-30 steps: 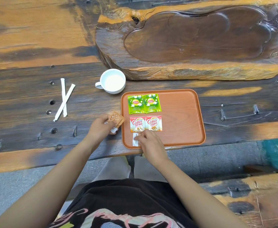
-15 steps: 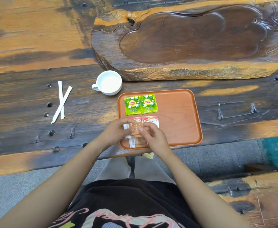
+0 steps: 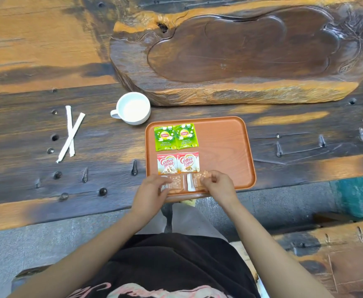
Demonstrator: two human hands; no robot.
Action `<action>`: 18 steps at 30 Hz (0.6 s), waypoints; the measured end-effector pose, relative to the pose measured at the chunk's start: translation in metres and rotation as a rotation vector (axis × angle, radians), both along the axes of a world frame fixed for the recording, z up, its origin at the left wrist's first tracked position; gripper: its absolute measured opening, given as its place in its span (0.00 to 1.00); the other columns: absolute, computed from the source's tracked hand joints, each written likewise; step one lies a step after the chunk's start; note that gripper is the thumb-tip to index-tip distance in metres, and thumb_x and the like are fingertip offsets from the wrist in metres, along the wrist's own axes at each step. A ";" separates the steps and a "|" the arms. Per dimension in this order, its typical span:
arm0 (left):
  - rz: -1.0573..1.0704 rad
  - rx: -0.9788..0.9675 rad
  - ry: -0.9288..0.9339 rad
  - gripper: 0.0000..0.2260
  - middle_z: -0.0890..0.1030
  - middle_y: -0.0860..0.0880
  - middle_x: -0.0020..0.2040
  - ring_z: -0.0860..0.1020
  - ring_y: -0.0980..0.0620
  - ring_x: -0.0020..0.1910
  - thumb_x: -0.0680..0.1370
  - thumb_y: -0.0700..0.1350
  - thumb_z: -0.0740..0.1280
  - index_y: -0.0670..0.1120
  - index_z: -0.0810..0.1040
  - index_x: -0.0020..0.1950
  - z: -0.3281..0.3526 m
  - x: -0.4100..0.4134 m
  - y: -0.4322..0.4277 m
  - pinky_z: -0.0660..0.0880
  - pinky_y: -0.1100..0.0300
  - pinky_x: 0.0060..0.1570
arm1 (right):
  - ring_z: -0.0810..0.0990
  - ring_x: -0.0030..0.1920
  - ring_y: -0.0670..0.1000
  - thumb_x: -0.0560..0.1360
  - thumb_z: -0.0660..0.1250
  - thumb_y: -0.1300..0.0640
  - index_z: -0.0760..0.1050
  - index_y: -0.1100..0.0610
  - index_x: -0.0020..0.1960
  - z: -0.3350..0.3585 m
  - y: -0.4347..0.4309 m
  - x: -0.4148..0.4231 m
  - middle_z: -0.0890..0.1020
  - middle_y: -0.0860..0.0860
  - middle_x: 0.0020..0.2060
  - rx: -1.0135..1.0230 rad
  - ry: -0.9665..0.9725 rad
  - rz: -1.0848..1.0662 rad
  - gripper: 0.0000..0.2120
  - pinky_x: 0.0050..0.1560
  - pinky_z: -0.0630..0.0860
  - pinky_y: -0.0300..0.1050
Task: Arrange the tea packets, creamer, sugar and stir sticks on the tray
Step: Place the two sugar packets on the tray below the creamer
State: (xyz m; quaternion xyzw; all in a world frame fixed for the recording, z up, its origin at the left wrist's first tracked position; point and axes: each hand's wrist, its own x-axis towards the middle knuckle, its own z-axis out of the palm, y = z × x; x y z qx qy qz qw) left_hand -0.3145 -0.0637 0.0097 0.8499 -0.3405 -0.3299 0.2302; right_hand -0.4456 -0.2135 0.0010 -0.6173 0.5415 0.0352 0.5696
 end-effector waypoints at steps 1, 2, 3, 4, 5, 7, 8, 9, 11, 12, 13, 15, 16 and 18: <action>-0.033 0.007 -0.031 0.12 0.78 0.45 0.50 0.76 0.46 0.52 0.74 0.39 0.66 0.46 0.80 0.56 -0.001 -0.002 0.000 0.73 0.57 0.52 | 0.76 0.34 0.50 0.73 0.67 0.61 0.77 0.56 0.39 -0.001 0.002 0.002 0.80 0.53 0.33 -0.010 0.003 0.009 0.05 0.41 0.74 0.44; -0.060 0.015 -0.060 0.12 0.78 0.45 0.50 0.75 0.46 0.53 0.74 0.40 0.66 0.46 0.80 0.57 -0.002 -0.003 -0.001 0.72 0.57 0.52 | 0.76 0.35 0.51 0.73 0.68 0.60 0.78 0.58 0.41 -0.002 0.003 0.005 0.80 0.54 0.35 -0.012 0.003 0.016 0.03 0.43 0.74 0.45; -0.080 0.015 -0.086 0.12 0.78 0.45 0.49 0.75 0.46 0.53 0.74 0.40 0.67 0.46 0.80 0.57 -0.004 -0.004 -0.001 0.71 0.57 0.51 | 0.76 0.36 0.51 0.73 0.68 0.60 0.79 0.60 0.42 -0.002 0.004 0.008 0.80 0.55 0.35 -0.009 0.003 0.023 0.04 0.43 0.73 0.45; -0.092 0.011 -0.107 0.12 0.77 0.44 0.49 0.75 0.46 0.53 0.74 0.40 0.67 0.46 0.80 0.57 -0.005 -0.005 -0.003 0.71 0.57 0.50 | 0.75 0.36 0.52 0.73 0.68 0.60 0.79 0.62 0.43 -0.002 0.006 0.011 0.79 0.55 0.36 -0.005 0.007 0.029 0.05 0.42 0.72 0.44; -0.099 0.007 -0.124 0.12 0.77 0.44 0.49 0.75 0.45 0.53 0.73 0.40 0.67 0.46 0.80 0.56 -0.006 -0.005 -0.004 0.72 0.56 0.50 | 0.76 0.36 0.52 0.73 0.68 0.60 0.79 0.63 0.44 -0.003 0.007 0.013 0.79 0.55 0.36 -0.007 0.012 0.036 0.06 0.43 0.71 0.43; -0.108 0.005 -0.152 0.11 0.76 0.44 0.48 0.75 0.44 0.52 0.73 0.39 0.67 0.46 0.80 0.55 -0.006 -0.004 -0.007 0.75 0.54 0.49 | 0.76 0.39 0.52 0.73 0.68 0.60 0.79 0.64 0.46 -0.002 0.008 0.015 0.80 0.55 0.37 -0.049 0.040 0.072 0.07 0.42 0.70 0.42; -0.110 0.010 -0.158 0.11 0.75 0.44 0.48 0.74 0.45 0.52 0.73 0.39 0.67 0.46 0.80 0.55 -0.006 -0.003 -0.009 0.75 0.53 0.48 | 0.77 0.40 0.52 0.73 0.67 0.59 0.79 0.64 0.47 -0.001 0.008 0.016 0.80 0.54 0.38 -0.092 0.071 0.106 0.08 0.42 0.70 0.42; -0.109 0.016 -0.160 0.11 0.75 0.44 0.48 0.74 0.45 0.52 0.73 0.39 0.66 0.46 0.79 0.55 -0.006 -0.003 -0.011 0.75 0.53 0.47 | 0.78 0.41 0.53 0.74 0.67 0.59 0.79 0.63 0.48 -0.001 0.009 0.016 0.81 0.55 0.39 -0.146 0.103 0.148 0.08 0.42 0.71 0.42; -0.112 0.030 -0.160 0.11 0.75 0.44 0.50 0.73 0.46 0.53 0.74 0.39 0.66 0.45 0.79 0.55 -0.005 -0.004 -0.013 0.73 0.55 0.46 | 0.78 0.43 0.57 0.74 0.66 0.57 0.77 0.62 0.47 0.000 0.010 0.016 0.82 0.56 0.41 -0.252 0.181 0.234 0.08 0.41 0.71 0.45; -0.118 0.033 -0.161 0.11 0.75 0.44 0.50 0.73 0.46 0.53 0.74 0.39 0.66 0.45 0.79 0.55 -0.005 -0.004 -0.013 0.72 0.55 0.47 | 0.78 0.44 0.58 0.74 0.66 0.57 0.76 0.62 0.47 0.001 0.011 0.016 0.81 0.56 0.42 -0.302 0.223 0.273 0.08 0.41 0.71 0.45; -0.126 0.033 -0.164 0.11 0.75 0.44 0.50 0.73 0.46 0.53 0.73 0.39 0.66 0.45 0.79 0.56 -0.005 -0.004 -0.013 0.72 0.55 0.47 | 0.78 0.46 0.58 0.74 0.66 0.56 0.75 0.62 0.47 0.002 0.012 0.016 0.80 0.57 0.44 -0.349 0.256 0.308 0.08 0.41 0.71 0.46; -0.140 0.034 -0.170 0.12 0.75 0.43 0.51 0.73 0.45 0.54 0.73 0.38 0.66 0.45 0.79 0.56 -0.006 -0.003 -0.012 0.72 0.55 0.48 | 0.78 0.50 0.59 0.74 0.66 0.55 0.74 0.61 0.51 0.002 0.014 0.016 0.79 0.57 0.49 -0.411 0.287 0.345 0.10 0.46 0.73 0.48; -0.144 0.033 -0.174 0.12 0.75 0.43 0.51 0.73 0.45 0.54 0.73 0.38 0.66 0.45 0.79 0.56 -0.006 -0.002 -0.011 0.72 0.55 0.47 | 0.77 0.51 0.59 0.74 0.66 0.55 0.73 0.61 0.52 0.002 0.015 0.016 0.78 0.58 0.51 -0.427 0.292 0.350 0.12 0.48 0.73 0.49; -0.146 0.030 -0.183 0.12 0.76 0.43 0.51 0.73 0.45 0.54 0.73 0.38 0.66 0.45 0.79 0.56 -0.006 -0.002 -0.011 0.71 0.56 0.46 | 0.76 0.52 0.59 0.73 0.67 0.55 0.71 0.61 0.54 0.003 0.016 0.014 0.77 0.58 0.52 -0.475 0.282 0.361 0.13 0.50 0.73 0.51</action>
